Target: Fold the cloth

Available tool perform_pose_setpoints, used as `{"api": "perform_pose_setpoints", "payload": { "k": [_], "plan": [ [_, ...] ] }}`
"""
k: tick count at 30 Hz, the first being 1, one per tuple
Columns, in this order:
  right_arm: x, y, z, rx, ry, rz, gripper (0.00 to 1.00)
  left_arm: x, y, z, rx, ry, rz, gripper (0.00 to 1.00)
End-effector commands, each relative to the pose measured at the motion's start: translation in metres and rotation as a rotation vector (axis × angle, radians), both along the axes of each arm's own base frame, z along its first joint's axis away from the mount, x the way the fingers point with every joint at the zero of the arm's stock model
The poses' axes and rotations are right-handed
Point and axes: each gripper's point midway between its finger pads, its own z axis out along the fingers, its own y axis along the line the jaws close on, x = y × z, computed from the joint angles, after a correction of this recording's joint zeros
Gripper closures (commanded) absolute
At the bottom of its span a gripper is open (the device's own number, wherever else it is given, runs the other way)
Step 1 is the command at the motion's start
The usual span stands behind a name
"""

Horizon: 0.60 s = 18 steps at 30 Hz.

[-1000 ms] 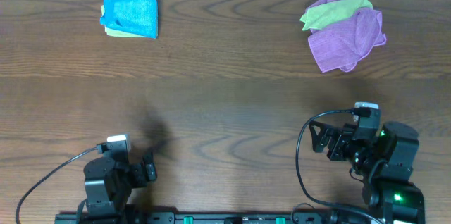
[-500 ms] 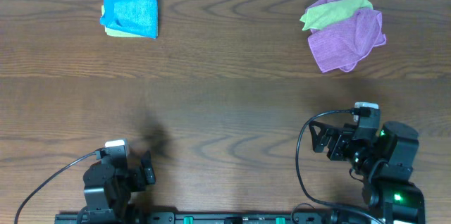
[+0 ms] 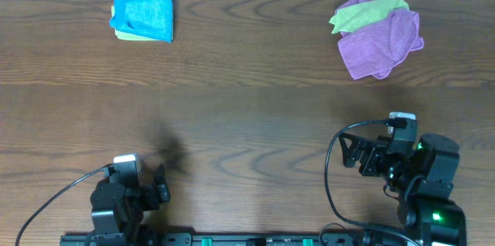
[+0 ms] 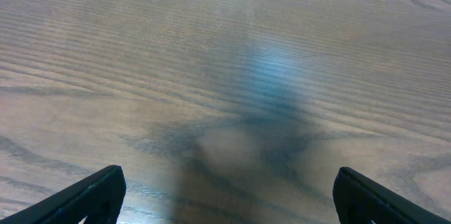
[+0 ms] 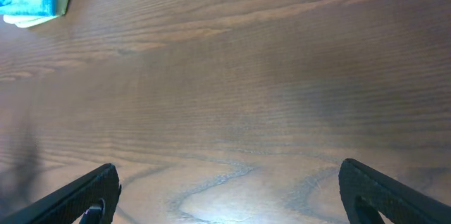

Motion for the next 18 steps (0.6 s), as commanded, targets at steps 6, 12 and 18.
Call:
{"api": "perform_pose_setpoints", "payload": {
  "k": [6, 12, 18],
  "plan": [
    [0.000, 0.000, 0.001, 0.014, -0.002, -0.005, 0.01, -0.009, 0.003, -0.017, 0.022, 0.063, 0.007, 0.04],
    [0.000, 0.000, 0.001, 0.014, -0.002, -0.005, 0.01, -0.009, 0.003, -0.017, 0.022, 0.063, 0.007, 0.05],
    [-0.015, 0.003, -0.013, 0.030, 0.085, -0.006, 0.01, -0.009, 0.003, -0.017, 0.022, 0.063, 0.007, 0.05]
  ]
}}
